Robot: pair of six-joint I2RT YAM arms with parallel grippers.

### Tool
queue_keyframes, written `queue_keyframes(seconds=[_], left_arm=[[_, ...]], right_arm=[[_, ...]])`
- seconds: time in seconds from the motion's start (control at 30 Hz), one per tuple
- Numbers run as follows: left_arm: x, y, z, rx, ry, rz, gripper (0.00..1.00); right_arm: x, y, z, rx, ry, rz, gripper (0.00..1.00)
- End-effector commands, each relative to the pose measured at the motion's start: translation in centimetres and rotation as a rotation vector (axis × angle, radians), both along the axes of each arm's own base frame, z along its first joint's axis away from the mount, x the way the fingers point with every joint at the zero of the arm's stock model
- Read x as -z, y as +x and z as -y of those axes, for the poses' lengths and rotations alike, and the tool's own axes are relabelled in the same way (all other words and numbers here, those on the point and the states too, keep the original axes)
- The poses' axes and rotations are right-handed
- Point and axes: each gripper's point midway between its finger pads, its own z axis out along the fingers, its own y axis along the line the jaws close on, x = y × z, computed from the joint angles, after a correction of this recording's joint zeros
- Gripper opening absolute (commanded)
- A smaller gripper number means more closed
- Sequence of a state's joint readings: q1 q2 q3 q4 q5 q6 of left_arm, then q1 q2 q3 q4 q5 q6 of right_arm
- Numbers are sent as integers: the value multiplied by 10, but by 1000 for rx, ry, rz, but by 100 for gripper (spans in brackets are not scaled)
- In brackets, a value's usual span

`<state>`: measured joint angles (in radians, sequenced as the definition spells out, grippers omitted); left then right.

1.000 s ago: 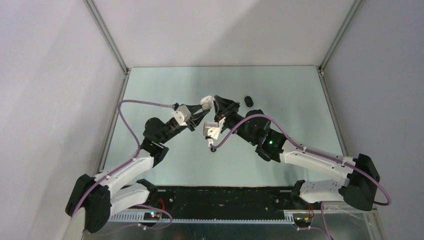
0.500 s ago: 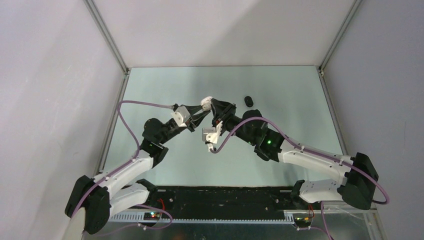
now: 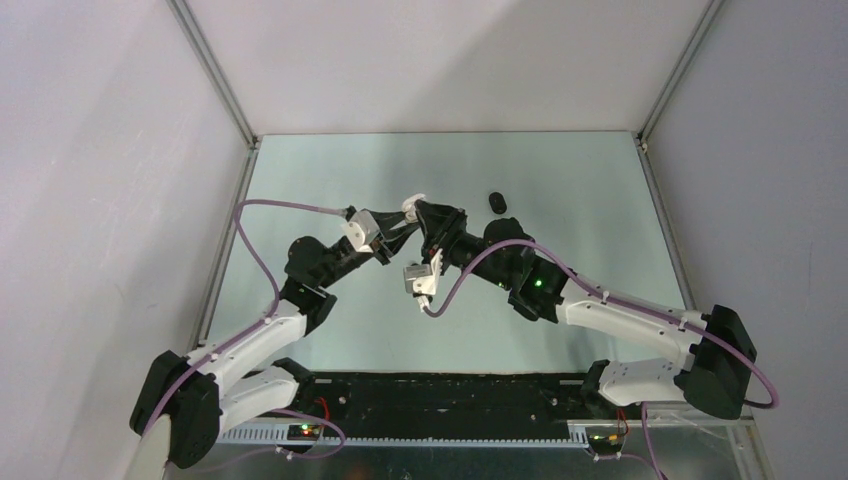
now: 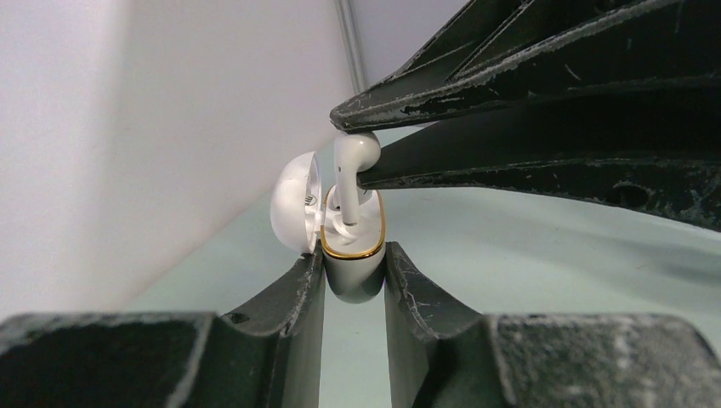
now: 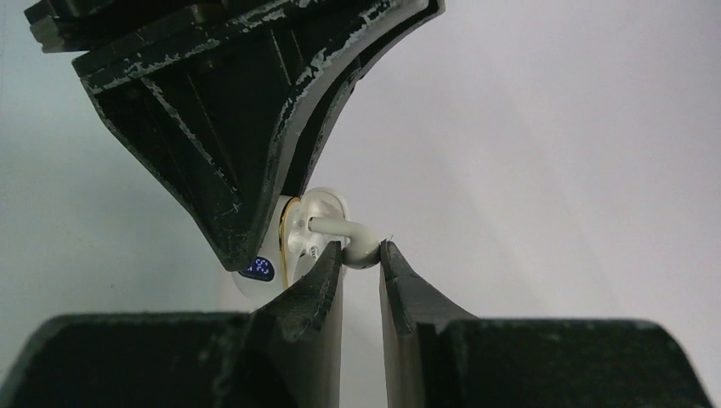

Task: Insert the wireless bluetooth earbuds into the charging case
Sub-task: Insert the left earbud into the left side groove of the charging case.

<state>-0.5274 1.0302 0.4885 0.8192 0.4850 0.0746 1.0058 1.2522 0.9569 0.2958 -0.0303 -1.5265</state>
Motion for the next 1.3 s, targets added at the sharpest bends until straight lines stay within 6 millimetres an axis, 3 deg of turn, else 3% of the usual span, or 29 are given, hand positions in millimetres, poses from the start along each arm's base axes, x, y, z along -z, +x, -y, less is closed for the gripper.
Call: queue_keyframes(seconds=[0.0, 0.47, 0.63, 0.7, 0.87, 0.93, 1.27], left_arm=[[-28, -6, 3, 26, -43, 51, 0], [-27, -9, 4, 34, -46, 42, 0], [-26, -10, 5, 36, -45, 41, 0], [-25, -9, 5, 34, -42, 42, 0], [-20, -9, 3, 25, -31, 44, 0], [-20, -10, 3, 25, -28, 48, 0], [-21, -10, 4, 30, -25, 54, 0]], right_arm=[[-21, 0, -5, -24, 1, 61, 0], [-8, 6, -5, 4, -98, 118, 0], [5, 4, -4, -4, -166, 113, 0], [10, 5, -2, 0, -197, 114, 4], [14, 4, 2, 3, -243, 110, 29], [12, 3, 4, 2, -250, 106, 34], [2, -1, 10, -1, -244, 88, 41]])
